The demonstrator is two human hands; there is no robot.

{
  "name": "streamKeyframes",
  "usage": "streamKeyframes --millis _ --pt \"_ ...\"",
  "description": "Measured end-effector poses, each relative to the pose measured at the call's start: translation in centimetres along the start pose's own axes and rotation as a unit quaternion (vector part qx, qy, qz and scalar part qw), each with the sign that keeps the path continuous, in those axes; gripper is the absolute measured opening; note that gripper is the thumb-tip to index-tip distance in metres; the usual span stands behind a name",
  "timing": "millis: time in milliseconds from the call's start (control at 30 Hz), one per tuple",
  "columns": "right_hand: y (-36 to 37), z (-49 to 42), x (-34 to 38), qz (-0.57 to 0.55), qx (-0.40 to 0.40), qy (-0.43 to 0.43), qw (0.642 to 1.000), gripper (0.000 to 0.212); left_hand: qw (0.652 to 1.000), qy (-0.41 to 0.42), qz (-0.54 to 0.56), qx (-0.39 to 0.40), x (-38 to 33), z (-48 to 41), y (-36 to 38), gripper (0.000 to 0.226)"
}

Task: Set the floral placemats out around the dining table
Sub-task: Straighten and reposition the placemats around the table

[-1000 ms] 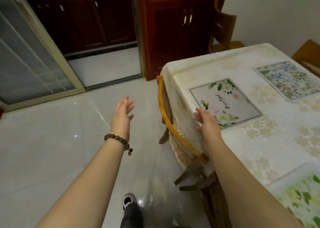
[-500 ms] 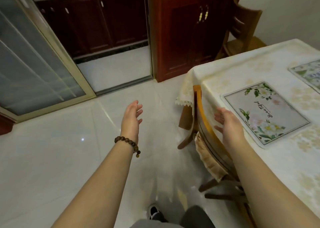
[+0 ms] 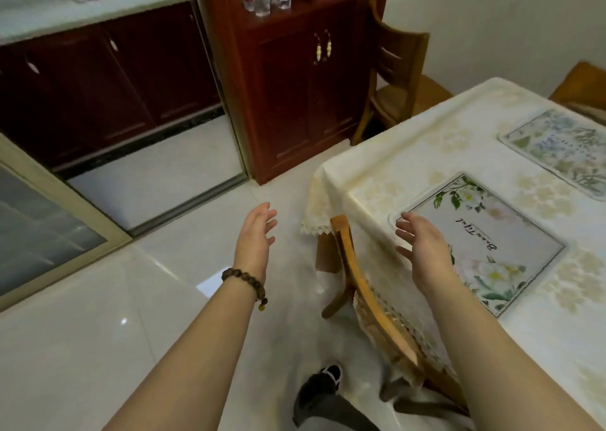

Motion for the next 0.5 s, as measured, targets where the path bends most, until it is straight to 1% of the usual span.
streamKeyframes --millis 67,167,233,300,400,500 --pt "-0.2 -1.7 1.4 -0.013 -0.006 0.002 1.0 0.032 1.0 0.007 -0.011 0.025 -1.0 -2.5 2.7 0.035" --pt "-1.6 -4.0 3.8 -0.025 -0.028 -0.003 0.999 0.027 0.998 0.02 -0.001 0.067 -2.7 -5.6 7.3 0.03" --pt "-3.3 -5.1 5.2 -0.037 -0.056 -0.006 0.998 0.026 0.994 0.028 -0.001 0.102 -3.4 -6.9 10.5 0.027" --pt "-5.2 -5.8 6.0 -0.05 -0.08 -0.009 0.996 0.029 0.989 0.031 -0.005 0.142 -3.8 -7.8 13.5 0.028" --pt "-8.2 -6.0 6.5 -0.071 -0.122 -0.013 0.99 0.031 0.981 0.011 -0.007 0.195 -3.6 -8.5 17.8 0.023" --pt "-11.3 -5.6 6.0 -0.096 -0.179 0.005 0.979 0.033 0.97 -0.003 -0.01 0.244 -3.3 -8.8 21.9 0.029"
Point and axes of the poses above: each hand's wrist, its own z-axis away from the middle knuckle, its own y-axis out of the palm, x = y × z, the point moved 6 cm from there along -z, towards the middle knuckle, and after that the axes turned 11 degrees about y, right-handed, at the moved point
